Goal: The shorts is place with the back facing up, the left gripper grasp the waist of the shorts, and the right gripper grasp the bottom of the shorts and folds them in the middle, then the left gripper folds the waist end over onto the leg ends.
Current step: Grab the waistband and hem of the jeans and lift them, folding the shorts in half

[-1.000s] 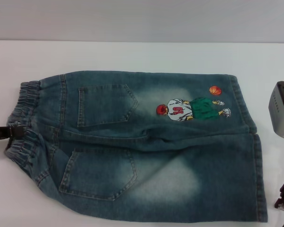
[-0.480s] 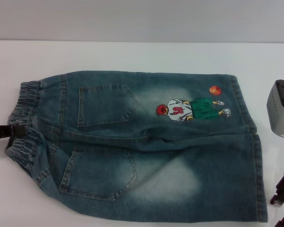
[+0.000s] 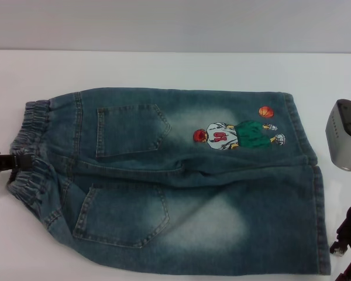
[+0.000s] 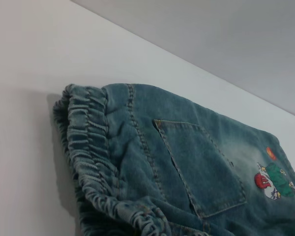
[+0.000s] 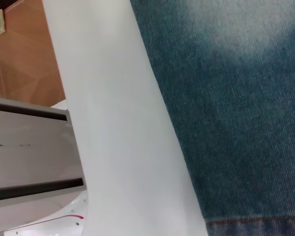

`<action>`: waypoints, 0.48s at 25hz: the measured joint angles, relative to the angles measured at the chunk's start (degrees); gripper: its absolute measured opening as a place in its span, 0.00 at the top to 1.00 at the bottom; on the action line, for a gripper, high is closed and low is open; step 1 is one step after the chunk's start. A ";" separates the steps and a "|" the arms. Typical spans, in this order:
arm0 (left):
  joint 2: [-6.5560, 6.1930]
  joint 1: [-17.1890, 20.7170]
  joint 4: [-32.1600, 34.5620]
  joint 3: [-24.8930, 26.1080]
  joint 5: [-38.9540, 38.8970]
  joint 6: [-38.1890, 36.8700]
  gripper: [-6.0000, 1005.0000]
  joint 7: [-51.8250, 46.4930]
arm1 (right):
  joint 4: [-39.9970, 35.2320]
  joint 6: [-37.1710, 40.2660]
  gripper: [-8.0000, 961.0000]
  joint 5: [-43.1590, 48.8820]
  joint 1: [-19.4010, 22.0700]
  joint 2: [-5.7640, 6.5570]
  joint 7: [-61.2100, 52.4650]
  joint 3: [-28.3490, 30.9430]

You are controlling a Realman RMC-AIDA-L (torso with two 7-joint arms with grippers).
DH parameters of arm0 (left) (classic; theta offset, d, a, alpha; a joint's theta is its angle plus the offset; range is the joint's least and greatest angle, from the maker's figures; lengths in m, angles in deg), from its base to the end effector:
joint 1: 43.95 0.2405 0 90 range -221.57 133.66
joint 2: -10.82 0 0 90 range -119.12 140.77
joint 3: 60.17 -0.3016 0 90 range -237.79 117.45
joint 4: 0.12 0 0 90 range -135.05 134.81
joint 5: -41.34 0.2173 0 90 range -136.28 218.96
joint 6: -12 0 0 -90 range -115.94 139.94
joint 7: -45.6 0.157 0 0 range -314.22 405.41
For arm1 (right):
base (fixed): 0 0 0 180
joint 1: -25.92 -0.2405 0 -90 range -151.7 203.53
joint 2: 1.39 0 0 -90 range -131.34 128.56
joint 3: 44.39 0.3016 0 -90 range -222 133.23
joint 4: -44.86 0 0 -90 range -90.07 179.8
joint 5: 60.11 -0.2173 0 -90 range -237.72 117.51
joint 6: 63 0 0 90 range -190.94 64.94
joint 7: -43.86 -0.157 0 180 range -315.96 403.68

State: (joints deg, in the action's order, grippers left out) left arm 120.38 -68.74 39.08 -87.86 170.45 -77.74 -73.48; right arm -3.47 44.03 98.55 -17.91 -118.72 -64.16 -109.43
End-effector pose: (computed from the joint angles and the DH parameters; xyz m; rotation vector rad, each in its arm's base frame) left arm -0.3982 0.3340 0.0596 -2.2157 -1.6483 -0.5149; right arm 0.2838 0.3484 -0.0291 2.7036 -0.6269 0.8574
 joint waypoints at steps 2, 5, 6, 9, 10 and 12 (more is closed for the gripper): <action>0.01 -0.02 0.00 0.00 0.01 0.00 0.96 0.06 | -0.03 -0.01 0.26 -0.03 -0.03 -0.01 0.02 0.02; 0.03 -0.07 0.00 0.00 0.07 0.05 0.96 0.11 | -0.14 -0.11 0.26 -0.06 -0.03 -0.08 0.08 0.09; 0.03 -0.07 0.00 0.00 0.07 0.07 0.96 0.12 | -0.17 -0.15 0.26 -0.09 -0.04 -0.10 0.10 0.09; 0.03 -0.09 -0.01 0.00 0.04 0.08 0.96 0.21 | -0.24 -0.48 0.26 -0.21 -0.12 -0.11 0.12 0.10; 0.04 -0.09 -0.02 0.00 0.04 0.14 0.96 0.29 | -0.24 -0.48 0.26 -0.21 -0.12 -0.11 0.12 0.10; 0.03 -0.10 -0.08 0.00 0.04 0.24 0.96 0.36 | -0.24 -0.51 0.26 -0.60 -0.30 -0.11 0.16 0.09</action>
State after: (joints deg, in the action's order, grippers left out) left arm 120.42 -68.84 39.00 -87.86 170.49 -77.51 -73.12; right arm -3.71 43.52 97.94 -18.21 -118.83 -64.00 -109.33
